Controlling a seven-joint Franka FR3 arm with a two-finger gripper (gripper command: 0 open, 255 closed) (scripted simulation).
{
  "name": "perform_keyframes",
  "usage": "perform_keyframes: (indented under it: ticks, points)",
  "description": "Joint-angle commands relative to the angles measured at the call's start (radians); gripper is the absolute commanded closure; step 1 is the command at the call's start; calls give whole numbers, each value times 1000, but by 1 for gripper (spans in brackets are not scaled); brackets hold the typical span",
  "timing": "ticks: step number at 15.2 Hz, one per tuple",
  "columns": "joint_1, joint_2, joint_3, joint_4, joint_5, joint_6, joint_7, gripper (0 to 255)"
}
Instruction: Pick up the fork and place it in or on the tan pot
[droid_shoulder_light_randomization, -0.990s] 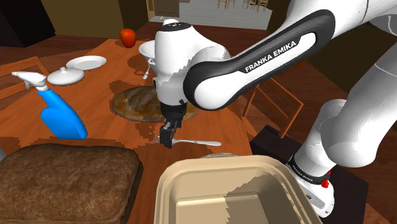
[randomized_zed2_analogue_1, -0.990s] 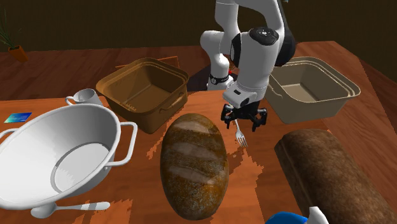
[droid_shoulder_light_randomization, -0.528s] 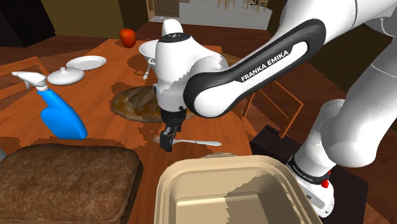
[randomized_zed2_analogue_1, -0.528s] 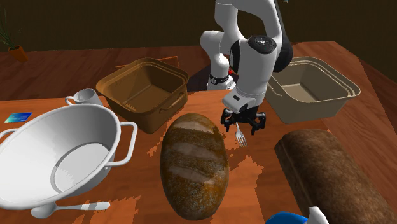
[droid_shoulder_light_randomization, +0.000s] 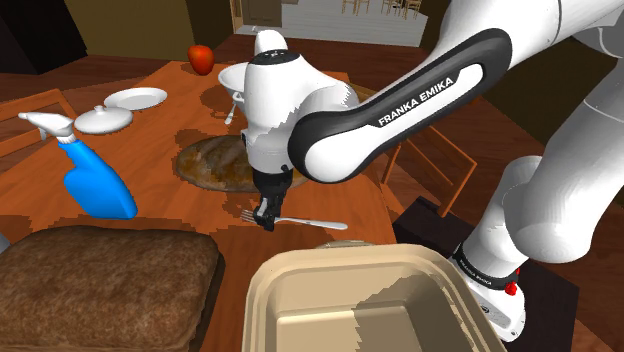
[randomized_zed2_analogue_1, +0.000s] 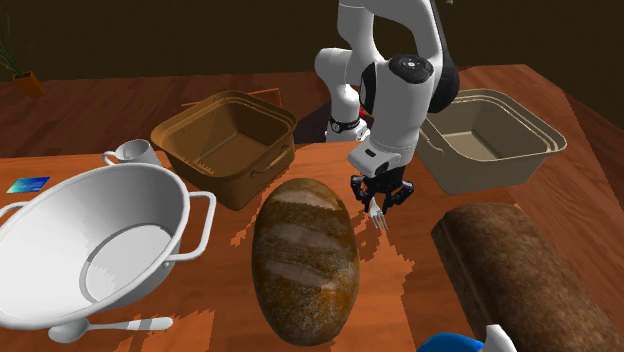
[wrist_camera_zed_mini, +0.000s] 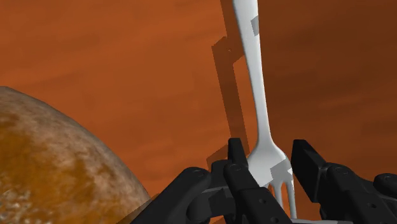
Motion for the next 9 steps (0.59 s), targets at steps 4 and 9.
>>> perform_keyframes:
  ticks: [4,9]
  points:
    - [1,6,1,1,0,2,-1,255]
    - [3,-20,1,17,13,-39,-6,255]
